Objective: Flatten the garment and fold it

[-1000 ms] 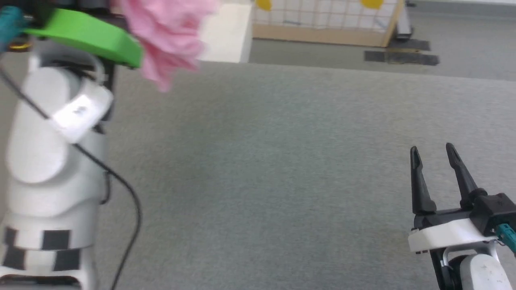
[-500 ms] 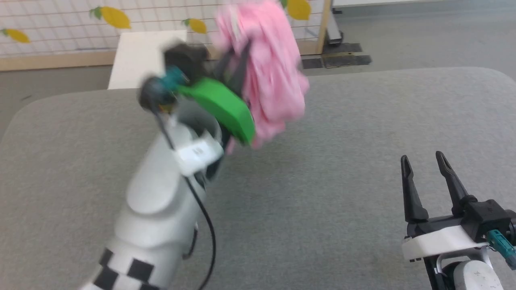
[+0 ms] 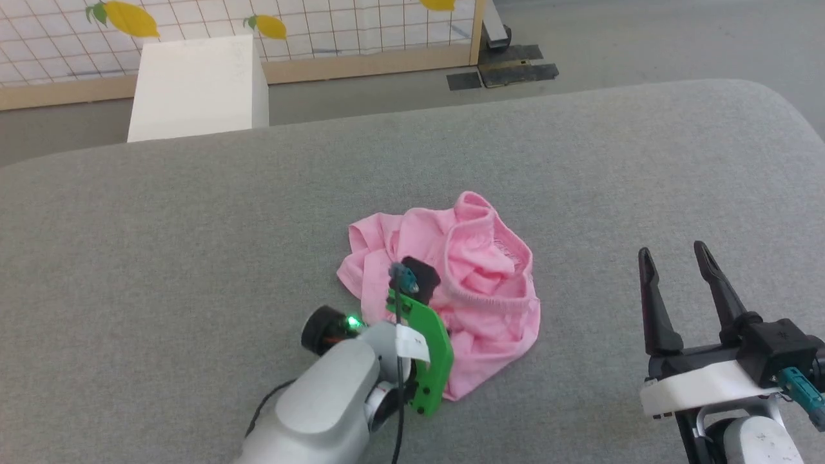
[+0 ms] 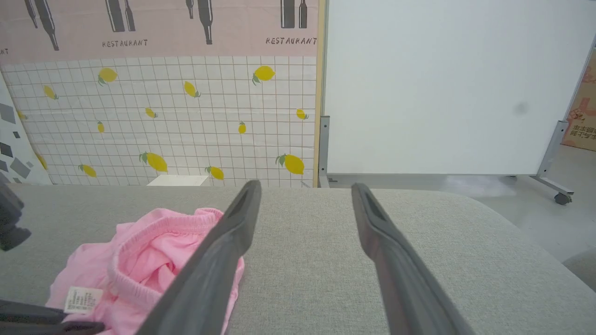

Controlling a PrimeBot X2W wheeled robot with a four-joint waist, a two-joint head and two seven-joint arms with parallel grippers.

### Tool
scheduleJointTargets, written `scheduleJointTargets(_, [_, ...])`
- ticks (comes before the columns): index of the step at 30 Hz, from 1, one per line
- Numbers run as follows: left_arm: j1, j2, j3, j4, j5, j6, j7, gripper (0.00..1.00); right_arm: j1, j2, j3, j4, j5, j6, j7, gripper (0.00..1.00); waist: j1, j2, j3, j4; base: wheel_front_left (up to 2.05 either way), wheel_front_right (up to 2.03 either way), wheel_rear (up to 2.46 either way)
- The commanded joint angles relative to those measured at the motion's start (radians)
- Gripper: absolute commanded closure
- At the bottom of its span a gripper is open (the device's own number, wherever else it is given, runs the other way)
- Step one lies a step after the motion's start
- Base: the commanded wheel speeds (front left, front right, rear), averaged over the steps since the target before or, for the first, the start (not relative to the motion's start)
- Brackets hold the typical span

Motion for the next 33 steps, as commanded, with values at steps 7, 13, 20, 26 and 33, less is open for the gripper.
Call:
scheduleJointTargets(7, [-0.012, -0.001, -0.017, -0.001, -0.04, 0.02, -0.047, 0.0, -0.006, 0.0, -0.011, -0.004, 0.011, -0.002, -0.005, 0.0, 0.0, -0.0001, 0.007, 0.028, 0.0, 0.0, 0.0])
scheduleJointTargets(13, [-0.042, 0.013, 0.074, -0.082, -0.019, 0.062, -0.373, 0.0, 0.001, 0.0, -0.023, -0.005, 0.007, -0.002, -0.005, 0.0, 0.0, -0.0001, -0.012, 0.067, 0.0, 0.0, 0.0])
scheduleJointTargets(20, [0.0, 0.084, 0.219, -0.214, 0.002, 0.103, -0.625, 0.0, 0.007, 0.0, -0.039, -0.011, 0.0, -0.002, -0.005, 0.0, 0.0, -0.0001, -0.035, 0.122, 0.0, 0.0, 0.0])
scheduleJointTargets(26, [0.148, 0.123, 0.39, -0.39, 0.061, 0.091, -0.629, 0.0, 0.009, 0.0, -0.053, -0.014, -0.005, -0.002, -0.005, 0.0, 0.0, -0.0001, -0.049, 0.158, 0.0, 0.0, 0.0])
scheduleJointTargets(33, [0.31, 0.129, 0.51, -0.461, 0.141, 0.036, -0.63, 0.0, 0.015, 0.0, -0.051, -0.011, -0.006, -0.002, -0.005, 0.0, 0.0, -0.0001, -0.059, 0.171, 0.0, 0.0, 0.0])
